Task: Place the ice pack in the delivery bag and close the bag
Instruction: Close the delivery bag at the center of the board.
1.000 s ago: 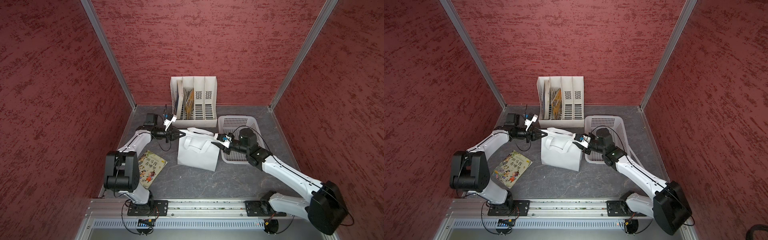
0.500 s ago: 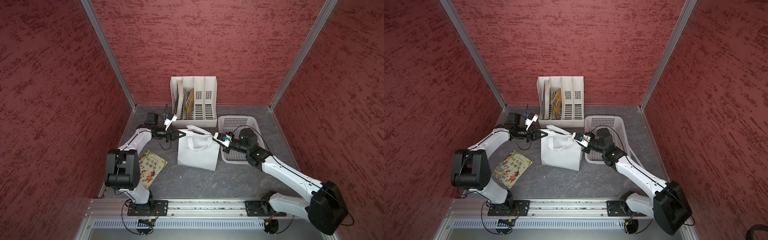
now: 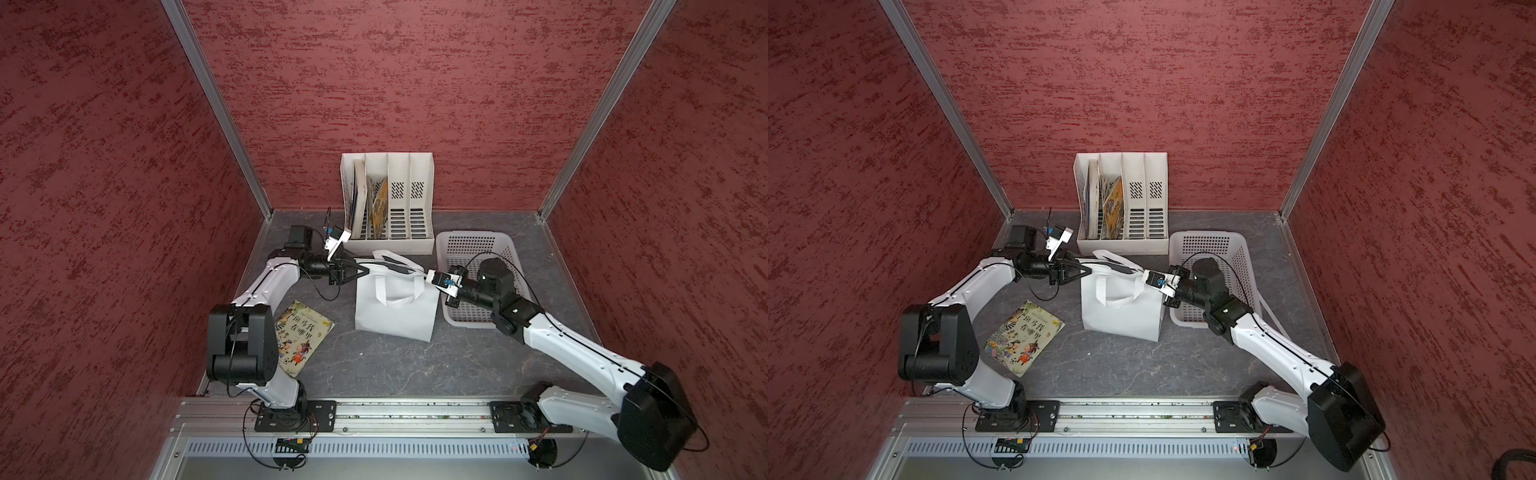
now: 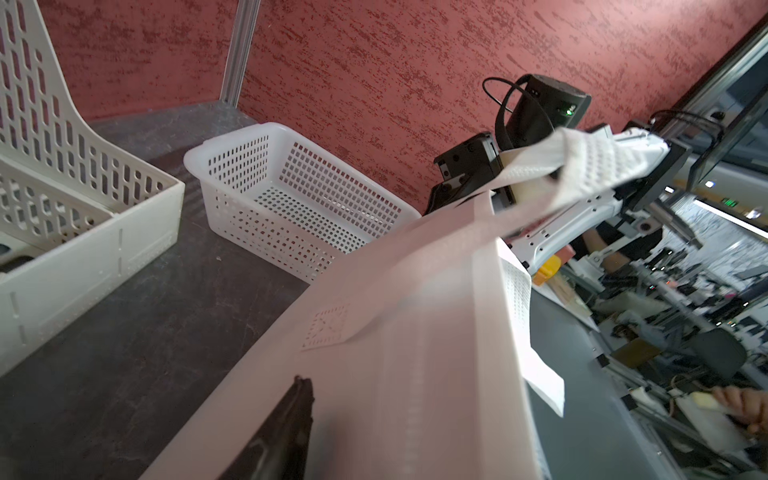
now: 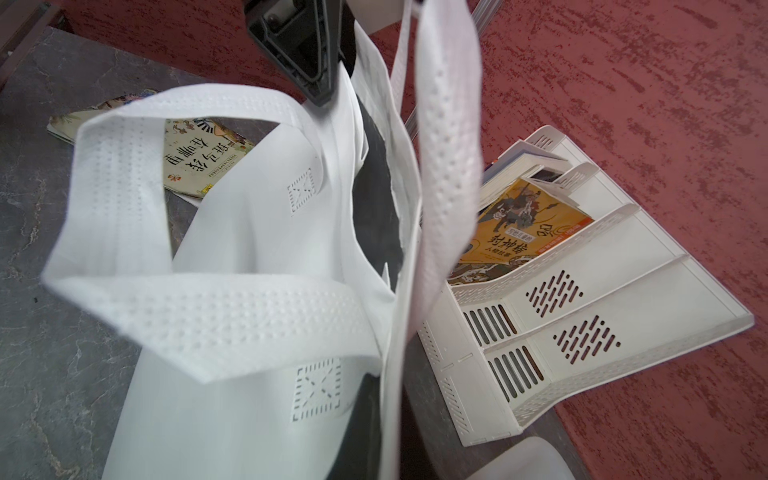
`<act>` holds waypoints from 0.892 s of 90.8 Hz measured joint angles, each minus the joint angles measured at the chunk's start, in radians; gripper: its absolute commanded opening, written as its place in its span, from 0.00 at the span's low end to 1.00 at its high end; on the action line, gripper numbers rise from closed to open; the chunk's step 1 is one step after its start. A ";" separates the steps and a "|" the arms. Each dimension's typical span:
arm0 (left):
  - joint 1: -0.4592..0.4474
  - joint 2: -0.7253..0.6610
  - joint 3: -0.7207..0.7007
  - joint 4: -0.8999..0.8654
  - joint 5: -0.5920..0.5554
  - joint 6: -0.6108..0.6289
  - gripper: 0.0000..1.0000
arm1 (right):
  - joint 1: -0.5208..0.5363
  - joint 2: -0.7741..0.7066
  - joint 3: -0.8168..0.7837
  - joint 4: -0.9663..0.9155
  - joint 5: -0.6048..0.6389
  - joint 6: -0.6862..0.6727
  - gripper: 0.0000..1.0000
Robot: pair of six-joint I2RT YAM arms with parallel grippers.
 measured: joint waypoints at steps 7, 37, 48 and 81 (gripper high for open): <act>0.037 -0.082 -0.059 0.064 -0.001 -0.051 0.74 | 0.002 -0.001 -0.003 0.004 0.003 -0.005 0.00; 0.146 -0.271 -0.130 0.512 -0.109 -0.539 0.83 | 0.023 -0.001 -0.017 0.022 0.039 -0.064 0.00; 0.130 -0.230 -0.049 0.518 -0.240 -0.647 0.85 | 0.034 -0.001 -0.020 0.027 0.054 -0.095 0.00; -0.148 0.090 0.445 0.074 -0.690 -0.443 0.86 | 0.047 -0.001 -0.020 0.026 0.081 -0.136 0.00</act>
